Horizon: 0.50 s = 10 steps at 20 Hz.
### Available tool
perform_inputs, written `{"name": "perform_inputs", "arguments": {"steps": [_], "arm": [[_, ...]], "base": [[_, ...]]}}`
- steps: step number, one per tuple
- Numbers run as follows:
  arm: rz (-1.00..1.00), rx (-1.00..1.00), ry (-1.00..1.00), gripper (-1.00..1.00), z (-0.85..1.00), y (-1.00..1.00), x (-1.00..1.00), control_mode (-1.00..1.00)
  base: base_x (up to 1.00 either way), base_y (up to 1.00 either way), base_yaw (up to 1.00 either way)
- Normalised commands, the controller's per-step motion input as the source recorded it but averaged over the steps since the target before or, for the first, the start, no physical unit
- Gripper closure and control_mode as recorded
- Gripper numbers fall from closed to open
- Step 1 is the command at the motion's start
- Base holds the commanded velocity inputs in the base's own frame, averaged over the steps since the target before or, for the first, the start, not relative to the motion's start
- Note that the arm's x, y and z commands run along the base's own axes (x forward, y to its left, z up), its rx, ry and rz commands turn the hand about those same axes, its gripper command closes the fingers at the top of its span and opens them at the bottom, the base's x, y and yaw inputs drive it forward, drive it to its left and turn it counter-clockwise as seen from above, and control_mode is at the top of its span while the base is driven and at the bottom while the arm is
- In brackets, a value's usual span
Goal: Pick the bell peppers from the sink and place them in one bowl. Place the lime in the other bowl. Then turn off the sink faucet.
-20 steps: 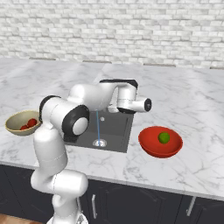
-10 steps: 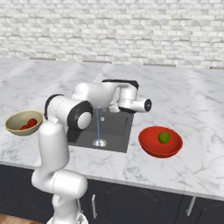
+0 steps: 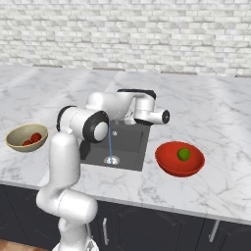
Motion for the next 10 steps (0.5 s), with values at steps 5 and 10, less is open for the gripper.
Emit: {"name": "perform_inputs", "arguments": {"steps": [5, 10], "arm": [[0.00, 0.00, 0.00, -1.00, -0.14, 0.01, 0.26, -1.00], [0.00, 0.00, 0.00, -1.00, -0.13, 0.06, 0.31, -1.00]], "base": [[0.00, 0.00, 0.00], [0.00, 0.00, 0.00]]}}
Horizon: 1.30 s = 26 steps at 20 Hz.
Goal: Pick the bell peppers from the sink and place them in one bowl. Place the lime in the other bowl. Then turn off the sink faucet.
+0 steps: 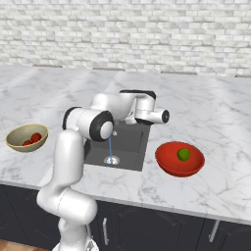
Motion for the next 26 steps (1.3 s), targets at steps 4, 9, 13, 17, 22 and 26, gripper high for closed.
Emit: {"name": "perform_inputs", "arguments": {"steps": [4, 9, 13, 17, 22, 26], "arm": [[0.00, 0.00, 0.00, -1.00, -0.17, 0.01, 0.31, -1.00], [0.00, 0.00, 0.00, -1.00, -0.23, 0.00, 0.30, -1.00], [0.00, 0.00, 0.00, -1.00, -0.17, 0.00, 0.31, -1.00], [0.00, 0.00, 0.00, -1.00, -0.14, 0.00, 0.29, -1.00], [0.00, 0.00, 0.00, -1.00, -0.11, 0.00, 0.26, -1.00], [0.00, 0.02, 0.04, -1.00, -0.02, 0.00, 0.20, -1.00]], "base": [[0.00, 0.00, 0.00], [0.00, 0.00, 0.00], [0.00, 0.00, 0.00], [0.00, 0.00, 0.00], [0.00, 0.00, 0.00], [0.00, 0.00, 0.00]]}}
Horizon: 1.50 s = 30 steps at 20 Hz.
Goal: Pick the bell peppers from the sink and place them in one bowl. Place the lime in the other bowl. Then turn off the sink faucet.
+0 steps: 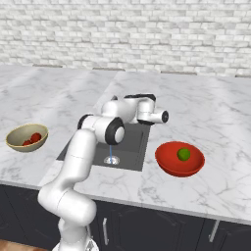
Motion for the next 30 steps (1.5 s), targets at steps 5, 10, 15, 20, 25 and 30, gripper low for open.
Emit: {"name": "perform_inputs", "arguments": {"steps": [5, 10, 15, 20, 25, 30], "arm": [[0.00, 0.04, 0.09, -1.00, 0.00, 0.02, 0.09, -1.00], [0.00, 0.07, 0.07, -1.00, 0.00, 0.06, 0.03, -1.00], [0.00, 0.06, 0.00, -1.00, -0.05, 0.20, 0.00, -1.00], [0.00, 0.05, 0.00, -1.00, -0.18, 0.18, 0.00, -1.00], [0.00, 0.05, 0.00, -1.00, -0.12, 0.12, 0.01, -1.00], [0.00, 0.05, 0.02, -1.00, -0.01, 0.01, 0.20, -1.00]], "base": [[0.00, 0.00, 0.00], [0.00, 0.00, 0.00], [0.00, 0.00, 0.00], [0.00, 0.00, 0.00], [0.00, 0.00, 0.00], [0.00, 0.00, 0.00]]}}
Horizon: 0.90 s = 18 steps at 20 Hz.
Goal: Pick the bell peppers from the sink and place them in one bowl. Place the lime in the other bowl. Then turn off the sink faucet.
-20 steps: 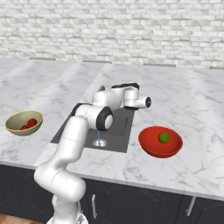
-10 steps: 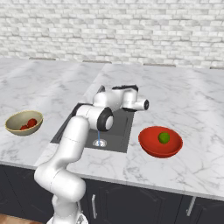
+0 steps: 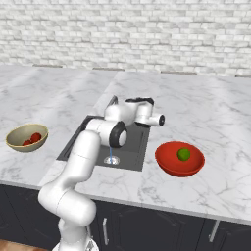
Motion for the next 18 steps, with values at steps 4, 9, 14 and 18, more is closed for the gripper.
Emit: {"name": "perform_inputs", "arguments": {"steps": [4, 9, 14, 18], "arm": [[0.00, 0.02, 0.05, -1.00, -0.13, 0.00, 0.18, -1.00], [0.00, 0.00, 0.05, -1.00, -0.14, -0.13, 0.19, -1.00], [0.00, 0.01, 0.01, -1.00, -0.07, -0.07, 0.37, -1.00], [0.00, 0.02, 0.00, -1.00, -0.15, 0.00, 0.41, -1.00]], "base": [[0.00, 0.00, 0.00], [0.00, 0.00, 0.00], [0.00, 0.00, 0.00], [0.00, 0.00, 0.00]]}}
